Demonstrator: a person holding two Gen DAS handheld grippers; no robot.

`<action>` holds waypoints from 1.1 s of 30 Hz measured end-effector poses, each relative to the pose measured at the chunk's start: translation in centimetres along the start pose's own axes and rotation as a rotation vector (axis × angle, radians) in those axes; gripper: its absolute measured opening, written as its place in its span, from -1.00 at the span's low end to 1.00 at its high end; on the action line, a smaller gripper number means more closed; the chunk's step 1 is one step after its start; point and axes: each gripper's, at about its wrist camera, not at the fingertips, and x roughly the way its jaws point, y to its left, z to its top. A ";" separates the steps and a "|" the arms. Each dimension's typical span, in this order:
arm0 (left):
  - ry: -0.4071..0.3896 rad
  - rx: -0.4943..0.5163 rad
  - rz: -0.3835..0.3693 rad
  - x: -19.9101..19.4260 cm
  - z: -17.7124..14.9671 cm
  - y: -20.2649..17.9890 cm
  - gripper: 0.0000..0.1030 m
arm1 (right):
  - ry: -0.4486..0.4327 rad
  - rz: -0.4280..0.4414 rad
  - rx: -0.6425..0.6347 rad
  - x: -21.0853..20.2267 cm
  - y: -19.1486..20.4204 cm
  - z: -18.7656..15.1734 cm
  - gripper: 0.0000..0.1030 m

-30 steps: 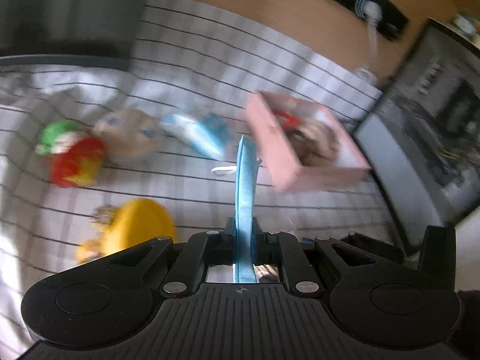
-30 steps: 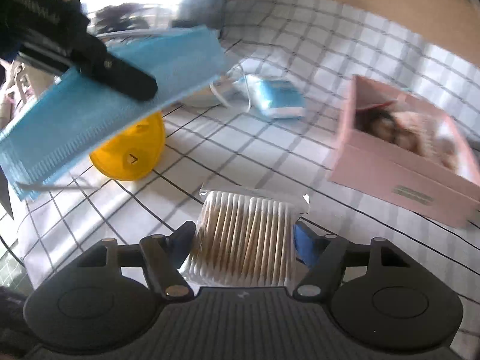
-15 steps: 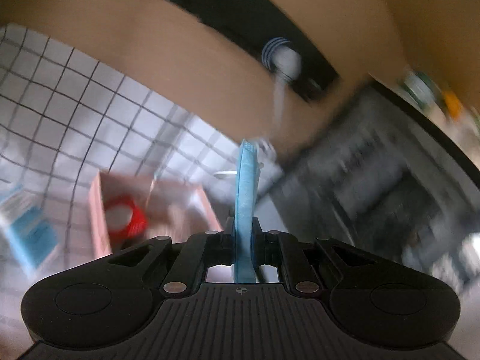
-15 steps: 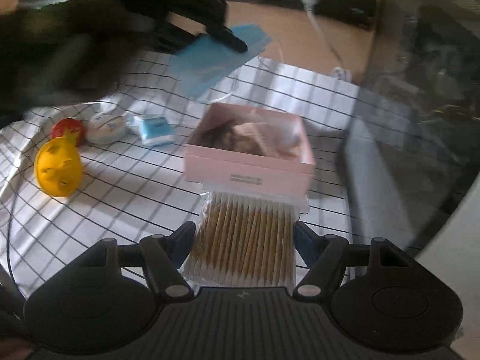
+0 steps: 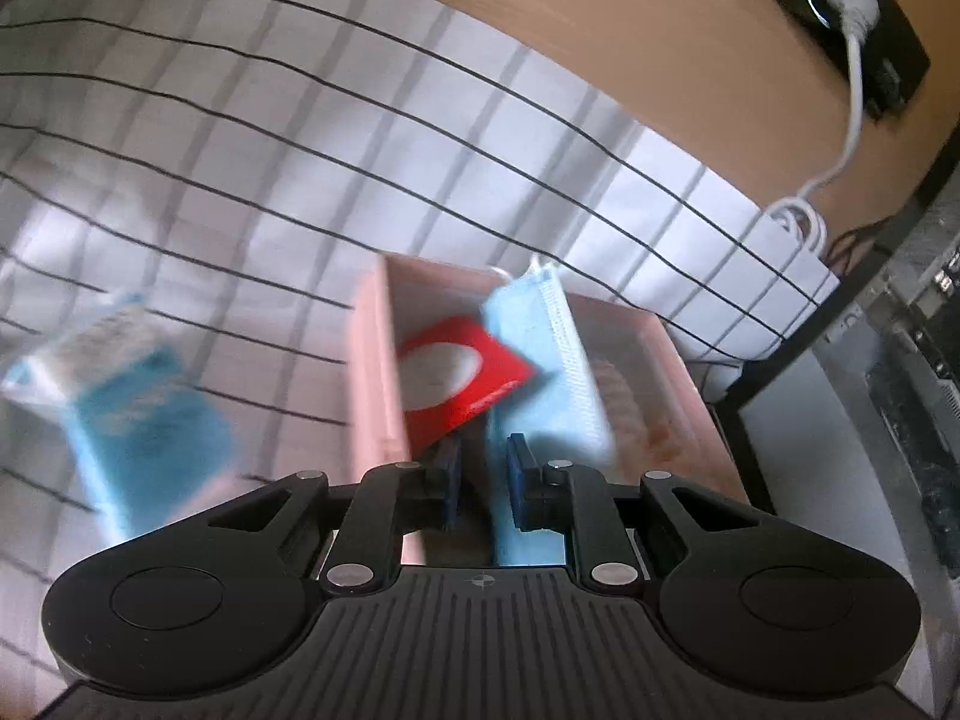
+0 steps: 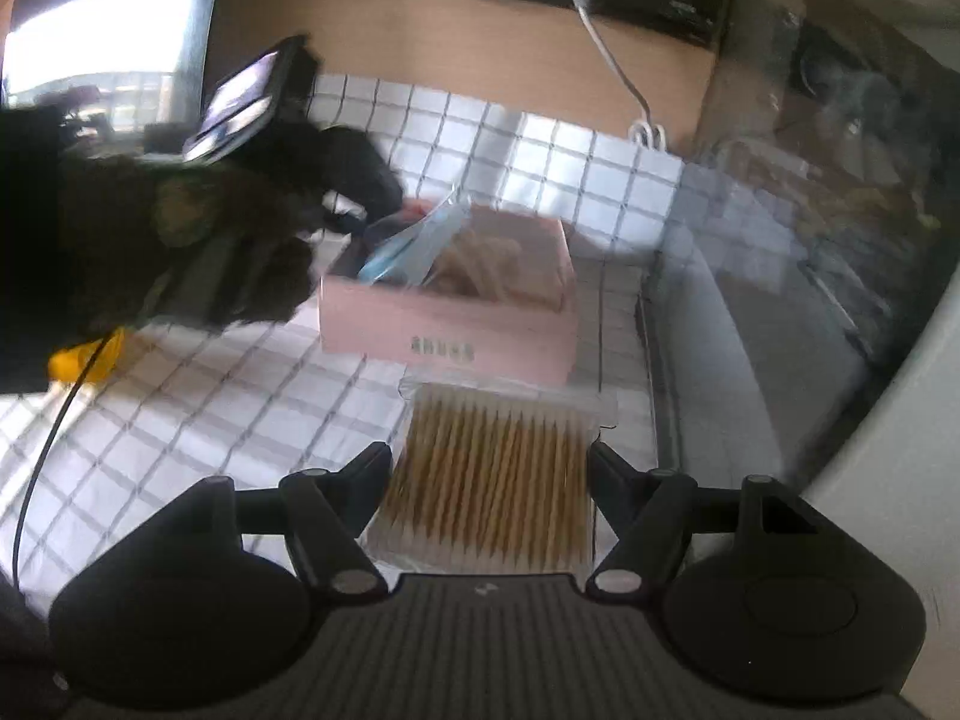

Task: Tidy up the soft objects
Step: 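Carry the mask with the left tool while the right carries the cotton swab pack into the box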

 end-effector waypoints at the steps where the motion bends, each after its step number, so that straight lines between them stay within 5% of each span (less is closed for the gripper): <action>1: -0.004 -0.012 -0.022 -0.9 0.3 0.6 -0.65 | -0.019 0.008 -0.006 0.6 -0.2 1.0 0.38; 6: -0.055 0.010 -0.107 -6.8 0.7 1.9 -0.65 | -0.156 0.028 0.001 4.9 -0.2 7.9 0.38; 12: -0.015 -0.048 -0.166 -13.2 -2.2 4.1 -0.65 | -0.170 0.111 0.171 14.7 1.3 15.7 0.38; 18: -0.024 -0.137 -0.149 -19.3 -5.5 8.9 -0.65 | 0.094 0.018 0.179 24.8 6.3 12.7 0.39; 20: -0.037 -0.162 -0.121 -20.9 -6.2 10.9 -0.65 | 0.047 -0.027 0.156 24.3 7.8 11.4 0.38; 27: -0.076 -0.257 -0.085 -23.4 -7.0 15.7 -0.65 | 0.083 0.056 0.164 24.8 10.5 12.8 0.37; 33: -0.099 -0.165 -0.005 -24.9 -6.6 16.4 -0.65 | 0.083 0.050 0.072 22.9 10.7 14.1 0.42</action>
